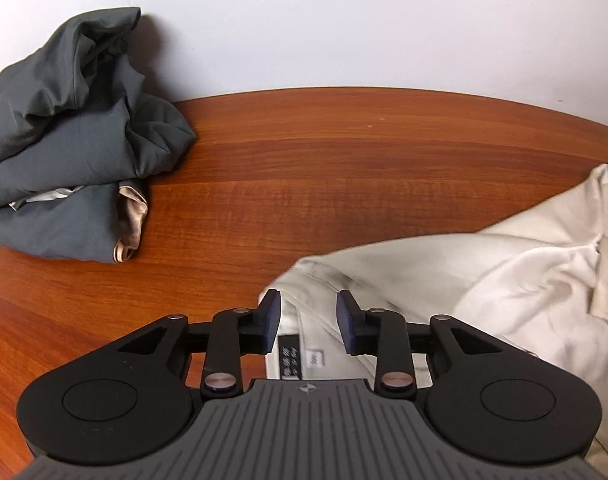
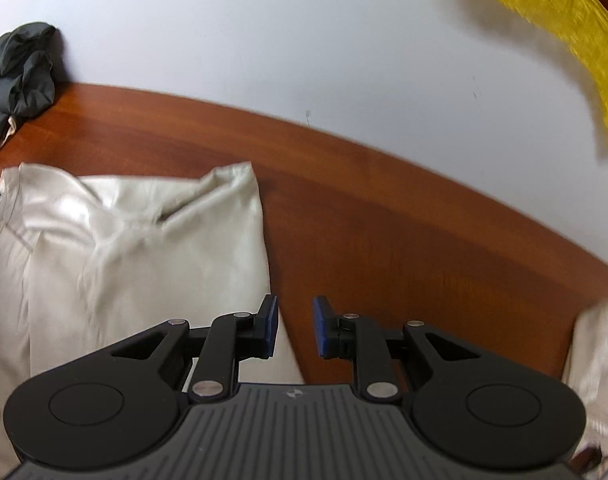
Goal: Fold clothes
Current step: 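Lower the shirt onto the table and open both grippers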
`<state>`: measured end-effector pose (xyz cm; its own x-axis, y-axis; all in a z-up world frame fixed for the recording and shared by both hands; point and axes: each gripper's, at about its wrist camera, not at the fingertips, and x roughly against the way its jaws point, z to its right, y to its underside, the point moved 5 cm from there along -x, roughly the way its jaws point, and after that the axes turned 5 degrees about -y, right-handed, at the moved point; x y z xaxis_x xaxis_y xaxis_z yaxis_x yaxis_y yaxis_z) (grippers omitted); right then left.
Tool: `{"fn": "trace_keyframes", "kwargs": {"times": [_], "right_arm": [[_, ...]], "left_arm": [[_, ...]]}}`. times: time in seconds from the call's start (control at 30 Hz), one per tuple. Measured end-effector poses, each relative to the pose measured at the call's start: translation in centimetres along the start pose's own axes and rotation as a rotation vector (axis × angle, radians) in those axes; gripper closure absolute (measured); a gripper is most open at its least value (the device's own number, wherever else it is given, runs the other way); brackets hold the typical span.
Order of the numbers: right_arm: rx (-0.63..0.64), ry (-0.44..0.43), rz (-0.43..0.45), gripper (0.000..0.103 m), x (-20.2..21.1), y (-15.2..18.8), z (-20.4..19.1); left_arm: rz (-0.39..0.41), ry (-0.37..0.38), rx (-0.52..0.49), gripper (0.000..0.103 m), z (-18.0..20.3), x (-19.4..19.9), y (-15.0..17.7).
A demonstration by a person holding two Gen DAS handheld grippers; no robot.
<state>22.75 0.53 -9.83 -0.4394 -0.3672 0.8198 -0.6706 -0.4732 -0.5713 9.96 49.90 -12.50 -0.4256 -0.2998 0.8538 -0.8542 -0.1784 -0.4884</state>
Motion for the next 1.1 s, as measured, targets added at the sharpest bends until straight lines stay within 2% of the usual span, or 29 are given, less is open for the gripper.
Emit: {"fn": "trace_keyframes", "kwargs": {"times": [0.27, 0.53, 0.87, 1.1], "right_arm": [[0.030, -0.046, -0.075, 0.079, 1.4, 6.9, -3.4], [0.051, -0.086, -0.099, 0.073, 1.0, 10.4, -7.2], [0.123, -0.088, -0.105, 0.066, -0.3, 12.1, -10.1], [0.189, -0.133, -0.051, 0.058, -1.4, 9.6, -12.7]], "left_arm": [[0.011, 0.052, -0.018, 0.062, 3.1, 3.2, 3.8], [-0.011, 0.132, -0.015, 0.059, 7.1, 6.4, 9.6], [-0.038, 0.154, 0.005, 0.054, 10.3, 8.3, 15.2], [-0.052, 0.172, -0.005, 0.053, 12.4, 9.7, 17.6]]}}
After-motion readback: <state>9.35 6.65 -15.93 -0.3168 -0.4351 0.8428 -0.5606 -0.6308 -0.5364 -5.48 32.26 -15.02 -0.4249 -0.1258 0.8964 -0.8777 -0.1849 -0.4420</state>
